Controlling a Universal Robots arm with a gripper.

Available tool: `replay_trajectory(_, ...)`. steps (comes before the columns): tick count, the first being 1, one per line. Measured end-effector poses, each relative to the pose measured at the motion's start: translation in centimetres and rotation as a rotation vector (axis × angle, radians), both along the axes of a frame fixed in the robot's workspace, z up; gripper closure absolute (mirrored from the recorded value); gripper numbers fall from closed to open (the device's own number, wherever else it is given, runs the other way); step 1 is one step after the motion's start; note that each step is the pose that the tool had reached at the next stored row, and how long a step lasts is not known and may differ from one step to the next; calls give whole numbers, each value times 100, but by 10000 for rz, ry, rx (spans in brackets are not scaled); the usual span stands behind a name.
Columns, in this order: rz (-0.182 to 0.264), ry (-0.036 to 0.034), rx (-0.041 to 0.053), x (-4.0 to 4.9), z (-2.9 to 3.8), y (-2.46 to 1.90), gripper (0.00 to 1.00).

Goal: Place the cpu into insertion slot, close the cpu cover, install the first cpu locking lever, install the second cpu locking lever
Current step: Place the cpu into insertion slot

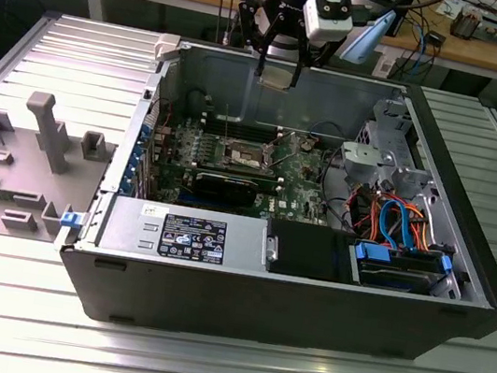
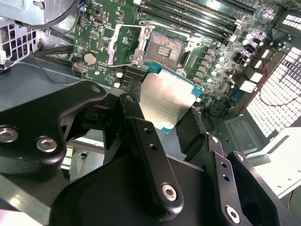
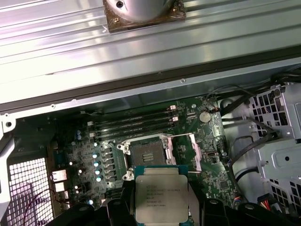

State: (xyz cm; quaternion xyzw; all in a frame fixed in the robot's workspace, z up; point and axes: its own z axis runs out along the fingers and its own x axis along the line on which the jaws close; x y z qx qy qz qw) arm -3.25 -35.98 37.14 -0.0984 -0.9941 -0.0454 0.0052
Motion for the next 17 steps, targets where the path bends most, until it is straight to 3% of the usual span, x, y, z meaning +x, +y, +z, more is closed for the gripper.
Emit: replay_trajectory(17, -241, 0, 0, 0, 0, 0, 46)
